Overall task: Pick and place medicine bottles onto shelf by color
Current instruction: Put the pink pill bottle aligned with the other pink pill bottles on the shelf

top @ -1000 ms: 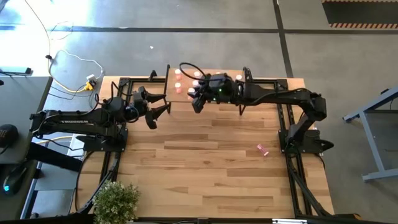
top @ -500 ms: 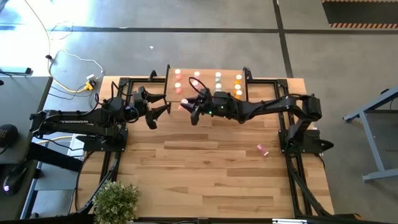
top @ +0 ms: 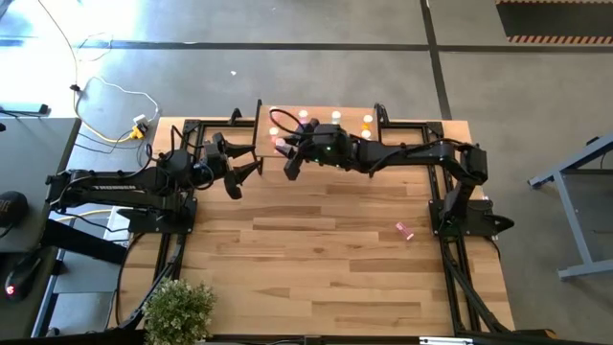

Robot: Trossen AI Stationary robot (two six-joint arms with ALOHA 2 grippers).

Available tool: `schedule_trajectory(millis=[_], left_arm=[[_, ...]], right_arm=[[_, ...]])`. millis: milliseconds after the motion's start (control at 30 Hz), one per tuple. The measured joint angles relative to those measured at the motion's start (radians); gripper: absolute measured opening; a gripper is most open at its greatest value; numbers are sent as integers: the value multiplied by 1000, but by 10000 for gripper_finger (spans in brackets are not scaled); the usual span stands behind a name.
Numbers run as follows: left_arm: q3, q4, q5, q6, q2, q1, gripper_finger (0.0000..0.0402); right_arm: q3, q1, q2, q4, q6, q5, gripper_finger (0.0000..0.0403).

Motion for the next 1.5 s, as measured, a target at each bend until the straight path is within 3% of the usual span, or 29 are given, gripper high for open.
schedule_trajectory(millis=[433, 633, 1000, 1500], left_arm=[[90, -98, -3, 0, -49, 0, 241], [125, -127, -1, -1, -57, 0, 241], [125, -192, -1, -3, -58, -1, 241], [125, -210, -2, 0, -58, -1, 241]], right_arm=[[9, -3, 61, 13, -59, 9, 117], [100, -8, 61, -75, -103, 17, 117], [141, -21, 155, -102, -104, -43, 117], [231, -35, 223, -183, -147, -9, 117]])
